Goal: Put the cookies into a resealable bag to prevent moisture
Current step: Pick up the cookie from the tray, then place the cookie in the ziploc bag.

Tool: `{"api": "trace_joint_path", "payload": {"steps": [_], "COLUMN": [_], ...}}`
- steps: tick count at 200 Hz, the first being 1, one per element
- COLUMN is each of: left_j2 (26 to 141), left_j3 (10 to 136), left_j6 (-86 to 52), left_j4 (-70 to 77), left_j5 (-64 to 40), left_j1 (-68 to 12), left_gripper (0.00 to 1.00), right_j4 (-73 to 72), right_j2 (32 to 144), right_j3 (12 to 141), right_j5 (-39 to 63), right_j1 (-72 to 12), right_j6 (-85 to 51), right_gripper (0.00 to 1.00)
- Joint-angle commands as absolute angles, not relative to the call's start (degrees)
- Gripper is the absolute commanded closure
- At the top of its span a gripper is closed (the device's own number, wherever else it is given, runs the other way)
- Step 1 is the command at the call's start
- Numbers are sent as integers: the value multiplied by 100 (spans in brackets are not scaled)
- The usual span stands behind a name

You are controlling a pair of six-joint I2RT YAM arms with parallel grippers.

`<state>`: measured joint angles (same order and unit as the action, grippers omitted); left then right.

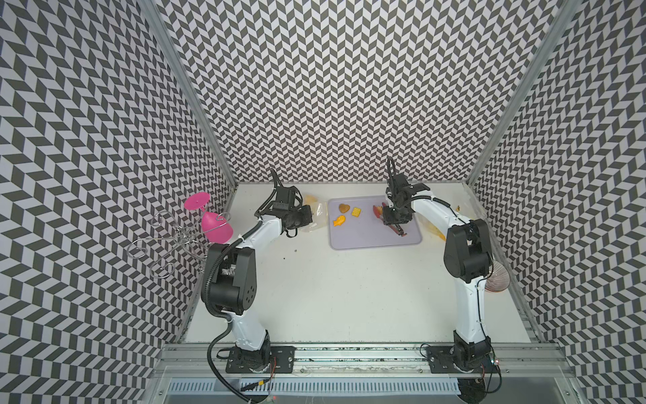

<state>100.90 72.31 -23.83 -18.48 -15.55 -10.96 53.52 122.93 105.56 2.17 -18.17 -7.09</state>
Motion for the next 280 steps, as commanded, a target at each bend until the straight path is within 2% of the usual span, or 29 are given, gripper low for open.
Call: {"api": "trace_joint_path", "payload": {"steps": [1,62,144,190,280], "left_j2": [10171,10332,10748,10902,10953], "left_j3": [7270,7462,8115,8332,8464], "left_j6": [-2355,-2495,-2547,-2564,-2689], "left_j4": [-1742,-1722,-1947,-2072,-2180], "left_j5": [-1674,-1815,-1775,-1734,-1852], "left_j1": [-1151,-1253,-1553,-1674,-1722], "left_gripper": [100,100,100,100,100], "right_j4": [4888,4045,2742,2259,2028], "right_j2": [11547,10407,9499,9546,10223], "right_j3": [10276,8862,7917,7865,7978], "right_j5": [180,547,2459,3052,3041], "right_j1": [-1802,-1811,-2132,-2463,-2665], "right_j6": [-743,-812,-608,-710,-823], "right_gripper": [58,61,63,63,63]}}
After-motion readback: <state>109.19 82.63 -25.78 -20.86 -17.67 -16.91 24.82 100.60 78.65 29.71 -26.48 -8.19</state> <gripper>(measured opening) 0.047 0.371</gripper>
